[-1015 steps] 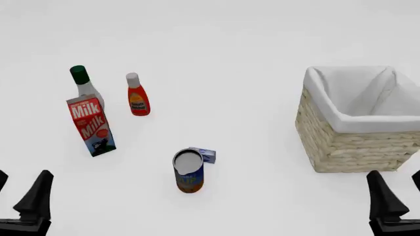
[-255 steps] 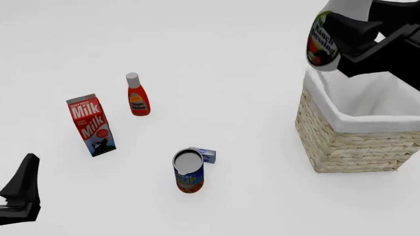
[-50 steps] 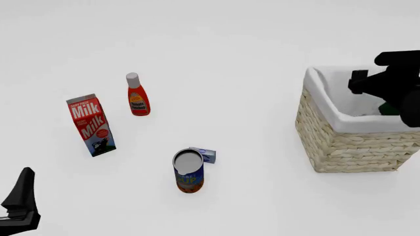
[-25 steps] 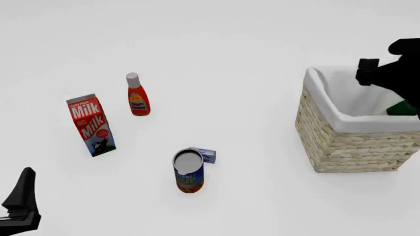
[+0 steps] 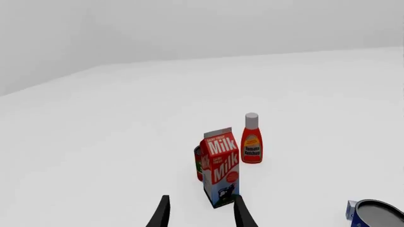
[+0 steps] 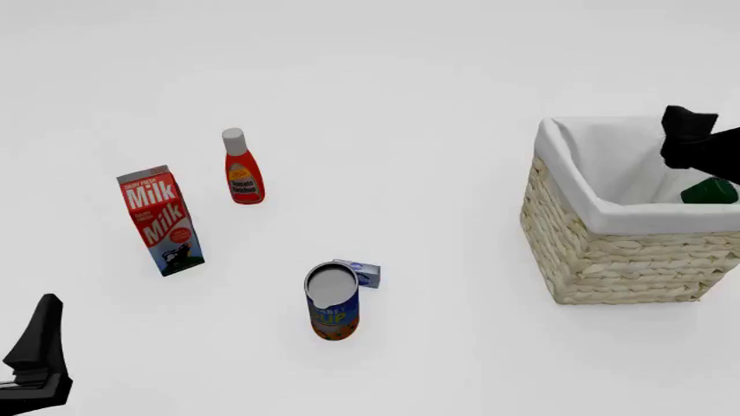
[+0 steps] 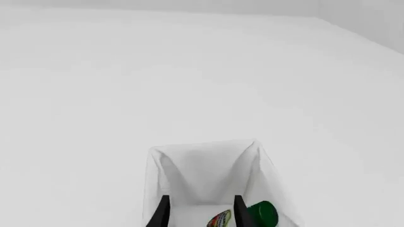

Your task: Pick the salad dressing and place it in the basket.

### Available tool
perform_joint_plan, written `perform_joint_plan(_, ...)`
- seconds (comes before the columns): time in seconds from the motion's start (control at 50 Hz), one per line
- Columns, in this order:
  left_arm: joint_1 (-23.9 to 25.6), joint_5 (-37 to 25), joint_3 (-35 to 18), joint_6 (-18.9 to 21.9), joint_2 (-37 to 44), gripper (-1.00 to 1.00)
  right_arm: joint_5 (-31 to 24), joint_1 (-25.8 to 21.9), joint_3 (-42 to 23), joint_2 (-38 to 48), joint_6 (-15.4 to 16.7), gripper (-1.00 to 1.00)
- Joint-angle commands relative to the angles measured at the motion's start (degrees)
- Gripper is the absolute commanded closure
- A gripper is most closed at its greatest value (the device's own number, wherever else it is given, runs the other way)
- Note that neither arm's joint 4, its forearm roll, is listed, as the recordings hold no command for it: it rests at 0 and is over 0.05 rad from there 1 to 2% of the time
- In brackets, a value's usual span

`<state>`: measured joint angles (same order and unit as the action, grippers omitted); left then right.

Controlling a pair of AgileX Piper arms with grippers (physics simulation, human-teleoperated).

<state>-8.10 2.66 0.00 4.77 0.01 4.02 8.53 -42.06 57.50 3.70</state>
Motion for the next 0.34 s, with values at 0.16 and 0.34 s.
perform_joint_plan(0.16,0.44,0.67,0.00,0.49,0.00,-1.00,-2.28,-1.72,8.11,-12.51,-1.77,-1.00)
perform_joint_plan(0.34,0.38,0.99,0.00,0.60,0.00,-1.00,-3.72,-3.12,12.92,-19.45,-2.91,-1.00)
